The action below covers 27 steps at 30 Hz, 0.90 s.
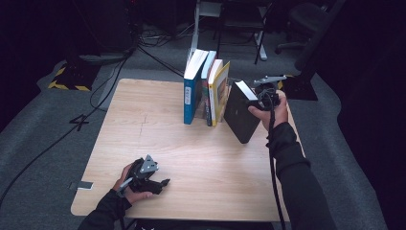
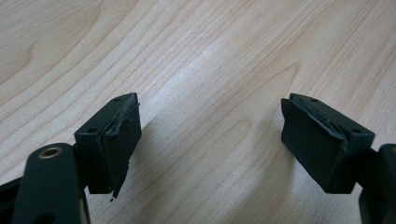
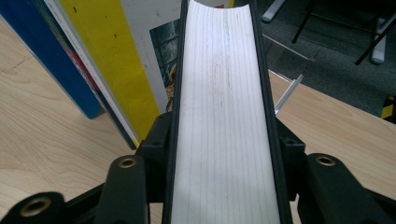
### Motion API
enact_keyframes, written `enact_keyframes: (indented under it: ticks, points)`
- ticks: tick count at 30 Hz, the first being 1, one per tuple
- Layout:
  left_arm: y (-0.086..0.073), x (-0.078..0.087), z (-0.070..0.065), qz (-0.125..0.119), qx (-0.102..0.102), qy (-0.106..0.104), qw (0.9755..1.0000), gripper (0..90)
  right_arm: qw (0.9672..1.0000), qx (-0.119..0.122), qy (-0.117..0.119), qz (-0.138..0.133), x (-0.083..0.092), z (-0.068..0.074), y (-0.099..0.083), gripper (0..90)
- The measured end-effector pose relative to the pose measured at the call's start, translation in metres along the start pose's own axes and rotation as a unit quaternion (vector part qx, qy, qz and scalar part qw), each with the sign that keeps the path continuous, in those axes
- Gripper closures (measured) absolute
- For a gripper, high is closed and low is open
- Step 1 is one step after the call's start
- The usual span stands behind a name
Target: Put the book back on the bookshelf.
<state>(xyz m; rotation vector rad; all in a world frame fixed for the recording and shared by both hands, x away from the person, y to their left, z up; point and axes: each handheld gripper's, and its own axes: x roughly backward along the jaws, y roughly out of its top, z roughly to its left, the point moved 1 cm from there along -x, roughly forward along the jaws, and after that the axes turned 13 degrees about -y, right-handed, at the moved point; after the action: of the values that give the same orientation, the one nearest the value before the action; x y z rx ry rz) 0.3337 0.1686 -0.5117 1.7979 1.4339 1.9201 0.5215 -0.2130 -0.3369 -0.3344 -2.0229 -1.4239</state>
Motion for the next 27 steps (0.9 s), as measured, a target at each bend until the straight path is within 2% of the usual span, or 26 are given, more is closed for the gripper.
enact_keyframes:
  ticks: [4,9,12,13,14,15,16,24,27]
  points:
    - [0.0,0.0,0.0,0.0,0.0,0.0,1.0,20.0,0.9998,-0.008,-0.018,-0.002,0.0,0.005,0.004,53.5]
    - [0.0,0.0,0.0,0.0,0.0,0.0,1.0,19.9,0.9992,-0.012,-0.038,-0.002,0.0,0.01,0.021,53.5]
    - [0.0,0.0,0.0,0.0,0.0,-0.002,1.0,19.8,0.9986,-0.026,-0.047,-0.001,-0.001,0.009,0.027,53.6]
    - [0.0,0.0,0.0,0.0,-0.001,-0.002,1.0,19.8,0.9978,-0.038,-0.054,-0.003,-0.002,0.008,0.029,53.6]
    - [0.0,0.0,0.0,0.0,-0.001,-0.002,1.0,19.8,0.9978,-0.038,-0.054,-0.003,-0.002,0.008,0.029,53.6]
    - [0.0,0.0,0.0,0.0,-0.001,-0.003,1.0,19.8,0.9961,-0.058,-0.065,-0.011,-0.004,0.008,0.032,53.6]
    - [0.0,0.0,0.0,0.0,-0.001,-0.003,1.0,19.8,0.9952,-0.065,-0.071,-0.014,-0.006,0.008,0.033,53.6]
    - [0.0,0.0,0.0,0.0,-0.001,-0.003,1.0,19.7,0.9919,-0.087,-0.091,-0.012,-0.024,0.008,0.039,53.5]
    - [0.0,0.0,-0.001,0.0,0.0,-0.002,1.0,19.9,0.989,-0.102,-0.105,-0.016,-0.031,0.009,0.039,53.5]
